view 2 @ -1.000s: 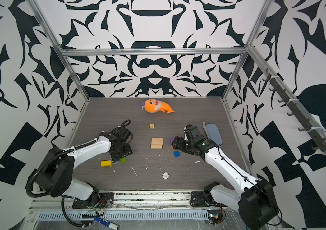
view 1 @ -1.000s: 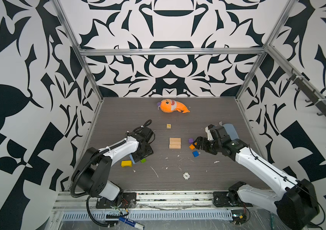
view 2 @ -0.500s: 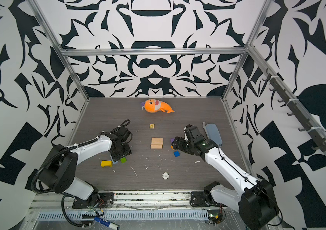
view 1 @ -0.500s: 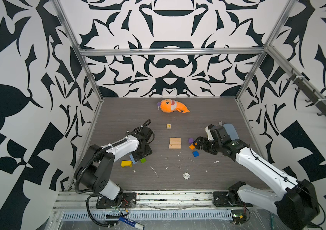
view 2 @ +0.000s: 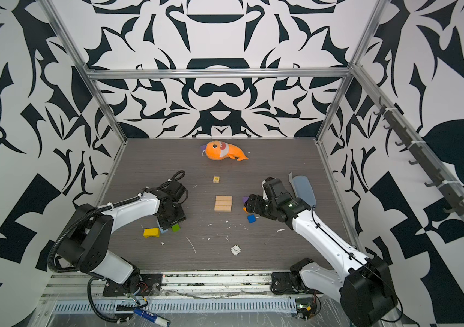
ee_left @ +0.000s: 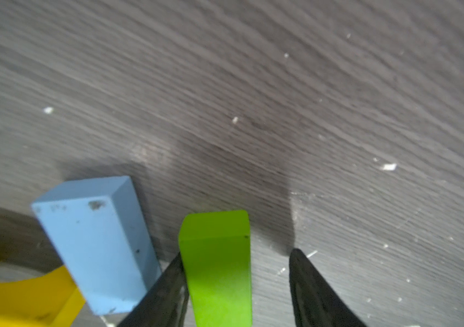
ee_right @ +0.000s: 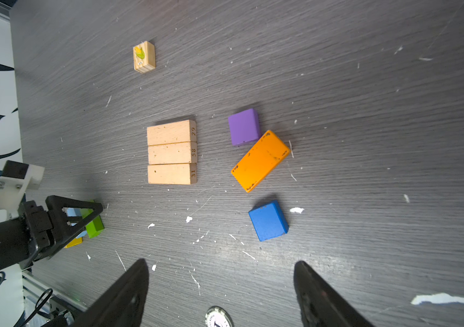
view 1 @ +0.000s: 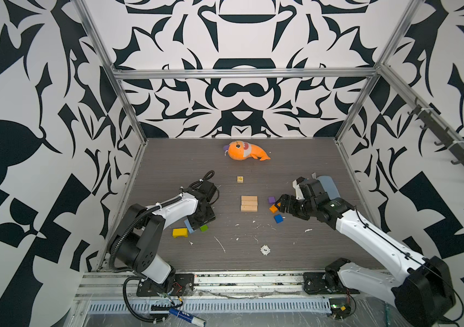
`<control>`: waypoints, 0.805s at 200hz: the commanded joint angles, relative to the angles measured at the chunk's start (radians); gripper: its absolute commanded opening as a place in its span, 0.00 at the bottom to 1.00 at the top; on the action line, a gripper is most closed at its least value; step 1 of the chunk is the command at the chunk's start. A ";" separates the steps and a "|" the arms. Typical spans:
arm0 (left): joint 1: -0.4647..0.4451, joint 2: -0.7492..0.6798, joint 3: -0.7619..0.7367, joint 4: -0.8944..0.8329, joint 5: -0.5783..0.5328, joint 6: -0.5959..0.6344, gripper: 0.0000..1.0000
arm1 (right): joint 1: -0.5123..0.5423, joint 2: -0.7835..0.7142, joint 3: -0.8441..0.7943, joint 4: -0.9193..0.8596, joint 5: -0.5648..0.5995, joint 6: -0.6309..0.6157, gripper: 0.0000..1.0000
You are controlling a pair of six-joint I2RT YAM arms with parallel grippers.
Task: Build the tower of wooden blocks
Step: 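Lower the left gripper around the green block and close on it, then lift the green block and carry it over the three beige bars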
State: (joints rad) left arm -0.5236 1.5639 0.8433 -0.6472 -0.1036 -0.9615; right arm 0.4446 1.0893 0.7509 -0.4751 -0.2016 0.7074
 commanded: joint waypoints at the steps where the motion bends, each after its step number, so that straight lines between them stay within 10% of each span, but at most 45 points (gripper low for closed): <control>1: 0.003 0.017 -0.024 -0.017 0.006 -0.004 0.57 | -0.003 -0.034 0.031 -0.007 0.021 -0.004 0.84; 161: 0.002 -0.009 -0.001 -0.086 -0.013 0.048 0.29 | -0.003 -0.027 0.028 0.000 0.012 0.001 0.84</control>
State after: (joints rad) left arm -0.5240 1.5646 0.8429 -0.6945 -0.1184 -0.9230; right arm 0.4446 1.0698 0.7509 -0.4747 -0.2005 0.7074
